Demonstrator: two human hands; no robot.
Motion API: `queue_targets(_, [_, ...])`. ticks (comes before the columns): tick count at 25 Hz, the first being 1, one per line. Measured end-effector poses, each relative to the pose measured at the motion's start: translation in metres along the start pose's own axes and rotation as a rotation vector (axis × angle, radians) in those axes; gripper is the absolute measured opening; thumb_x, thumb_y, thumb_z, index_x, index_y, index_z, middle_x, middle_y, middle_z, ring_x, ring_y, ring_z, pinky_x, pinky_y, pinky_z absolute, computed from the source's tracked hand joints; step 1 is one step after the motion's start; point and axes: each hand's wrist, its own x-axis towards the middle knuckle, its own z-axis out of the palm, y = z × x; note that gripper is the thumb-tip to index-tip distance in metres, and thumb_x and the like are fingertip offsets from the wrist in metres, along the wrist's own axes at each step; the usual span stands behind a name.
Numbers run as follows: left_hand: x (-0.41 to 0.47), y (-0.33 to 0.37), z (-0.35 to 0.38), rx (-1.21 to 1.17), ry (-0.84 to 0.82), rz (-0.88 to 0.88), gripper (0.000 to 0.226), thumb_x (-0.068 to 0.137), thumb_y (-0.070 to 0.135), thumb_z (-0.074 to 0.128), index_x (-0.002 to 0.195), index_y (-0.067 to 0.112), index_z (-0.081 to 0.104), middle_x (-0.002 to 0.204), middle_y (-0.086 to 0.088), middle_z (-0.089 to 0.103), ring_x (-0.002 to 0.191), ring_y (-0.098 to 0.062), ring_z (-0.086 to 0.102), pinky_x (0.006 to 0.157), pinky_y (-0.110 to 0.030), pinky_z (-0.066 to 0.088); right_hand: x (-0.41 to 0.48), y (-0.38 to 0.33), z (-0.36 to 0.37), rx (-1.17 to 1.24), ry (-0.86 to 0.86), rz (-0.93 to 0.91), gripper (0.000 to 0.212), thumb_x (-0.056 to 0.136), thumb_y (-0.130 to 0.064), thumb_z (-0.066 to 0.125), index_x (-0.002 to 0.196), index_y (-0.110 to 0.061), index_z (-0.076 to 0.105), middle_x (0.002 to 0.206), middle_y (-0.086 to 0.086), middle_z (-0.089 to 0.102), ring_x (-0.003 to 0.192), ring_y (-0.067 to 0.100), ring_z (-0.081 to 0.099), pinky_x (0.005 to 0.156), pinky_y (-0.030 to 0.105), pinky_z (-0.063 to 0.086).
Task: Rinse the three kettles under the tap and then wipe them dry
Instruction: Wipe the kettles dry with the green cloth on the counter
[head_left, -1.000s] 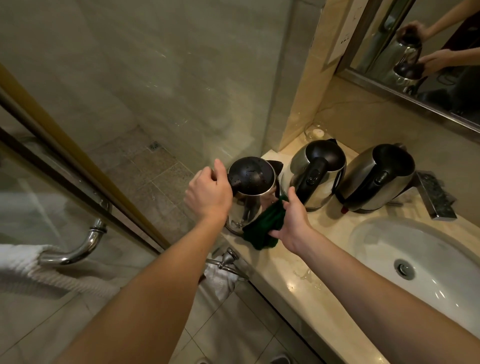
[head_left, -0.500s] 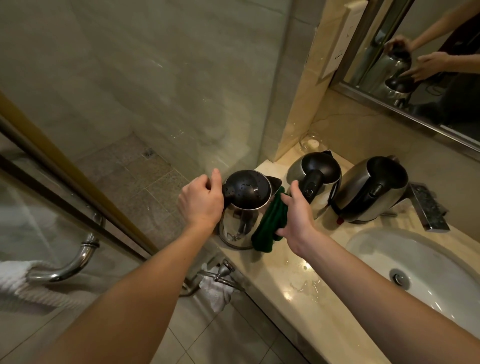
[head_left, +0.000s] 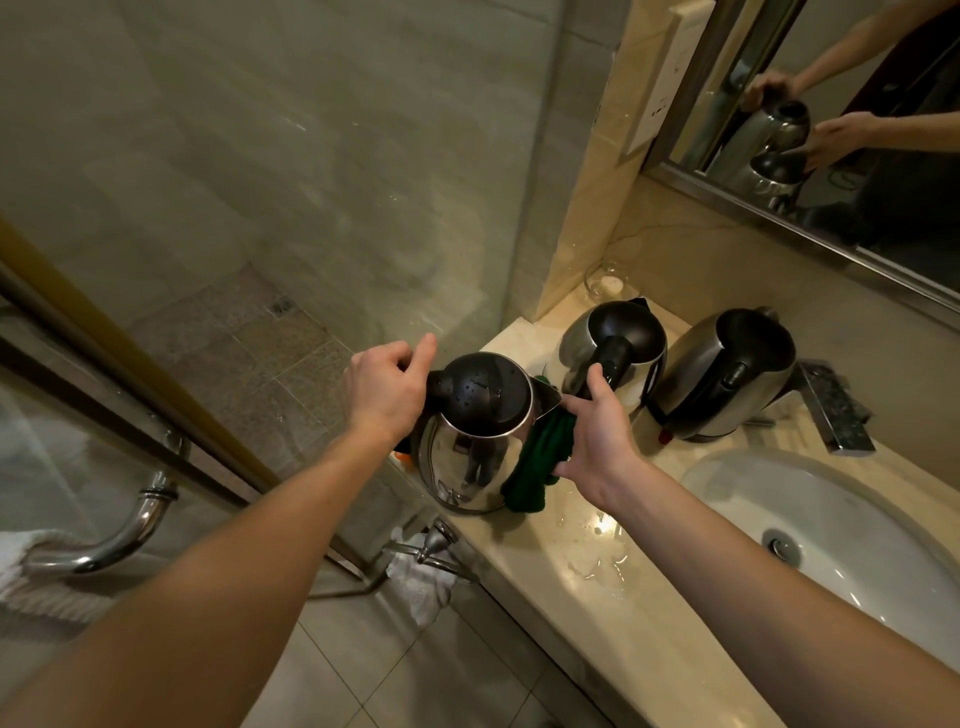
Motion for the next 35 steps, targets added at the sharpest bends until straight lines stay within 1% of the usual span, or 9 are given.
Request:
queue_targets(4, [0.0,-0.001,0.0,-0.021,-0.01,0.029,0.055,0.091,0.054,0.046,0.049,0.019,0.041,0.05,0.003,0.041,0.052,-0.02,0.041,0.056,-0.035,0.032,0.001,0.002,0.001,-0.091,0.053,-0.027,0.077,0.094,-0.068,0.032,0.149,-0.014,0.038,0.155,0.009,0.037,0.147,0.032,0.023,0.118,0.061,0.01])
queue_targets(9, [0.001,-0.003,0.0,-0.011,-0.009,0.034,0.055,0.089,0.055,0.042,0.049,0.018,0.04,0.049,0.003,0.04,0.053,-0.021,0.041,0.057,-0.039,0.034,0.017,0.02,0.005,-0.038,0.096,0.01,0.075,0.09,-0.07,0.04,0.142,-0.016,0.046,0.14,0.008,0.056,0.134,0.029,0.046,0.117,0.06,0.015])
queue_targets(14, [0.001,-0.001,0.0,0.004,0.011,0.04,0.054,0.089,0.054,0.041,0.047,0.02,0.036,0.048,0.006,0.038,0.051,-0.019,0.04,0.054,-0.035,0.029,0.02,0.013,0.008,0.046,0.083,0.059,0.078,0.085,-0.072,0.047,0.135,-0.011,0.052,0.118,0.009,0.07,0.104,0.025,0.069,0.101,0.043,0.046])
queue_targets(17, [0.002,-0.004,0.002,0.016,0.0,0.034,0.055,0.09,0.056,0.038,0.049,0.019,0.04,0.05,0.003,0.042,0.055,-0.024,0.046,0.057,-0.039,0.039,0.018,0.001,0.006,0.02,0.05,0.067,0.09,0.081,-0.079,0.04,0.143,-0.014,0.045,0.125,0.007,0.067,0.106,0.027,0.067,0.103,0.05,0.039])
queue_targets(20, [0.003,-0.004,0.003,0.024,0.006,0.035,0.055,0.09,0.057,0.037,0.05,0.018,0.041,0.051,0.002,0.044,0.058,-0.028,0.05,0.059,-0.041,0.042,0.008,-0.014,0.008,-0.003,-0.009,0.074,0.09,0.087,-0.076,0.034,0.147,-0.01,0.039,0.123,0.008,0.067,0.1,0.028,0.068,0.081,0.047,0.045])
queue_targets(24, [0.002,-0.004,0.003,0.03,0.017,0.048,0.053,0.09,0.055,0.036,0.049,0.02,0.038,0.051,0.003,0.043,0.059,-0.03,0.051,0.058,-0.038,0.039,0.0,-0.022,0.011,-0.066,0.006,0.036,0.084,0.092,-0.07,0.032,0.147,-0.007,0.038,0.127,0.012,0.06,0.086,0.026,0.064,0.095,0.052,0.037])
queue_targets(29, [0.0,-0.006,0.001,0.004,0.066,-0.015,0.053,0.09,0.055,0.035,0.051,0.019,0.041,0.054,0.0,0.046,0.06,-0.029,0.051,0.059,-0.038,0.04,0.011,-0.034,0.023,-0.212,0.036,-0.041,0.082,0.086,-0.073,0.037,0.135,-0.009,0.053,0.14,0.013,0.052,0.128,0.035,0.047,0.113,0.059,0.025])
queue_targets(32, [0.001,-0.007,-0.001,-0.012,0.07,-0.013,0.053,0.09,0.054,0.034,0.051,0.02,0.042,0.051,0.002,0.044,0.053,-0.022,0.046,0.053,-0.031,0.03,0.022,-0.06,0.034,-0.442,-0.018,-0.026,0.075,0.088,-0.073,0.034,0.111,-0.009,0.067,0.122,0.016,0.062,0.112,0.033,0.055,0.103,0.054,0.035])
queue_targets(35, [0.001,-0.005,0.001,0.02,0.055,-0.009,0.056,0.088,0.059,0.031,0.052,0.018,0.043,0.054,-0.002,0.048,0.057,-0.026,0.051,0.055,-0.033,0.036,0.035,-0.079,0.041,-0.588,-0.171,0.028,0.082,0.09,-0.072,0.032,0.115,-0.003,0.067,0.119,0.02,0.066,0.11,0.034,0.061,0.098,0.047,0.043])
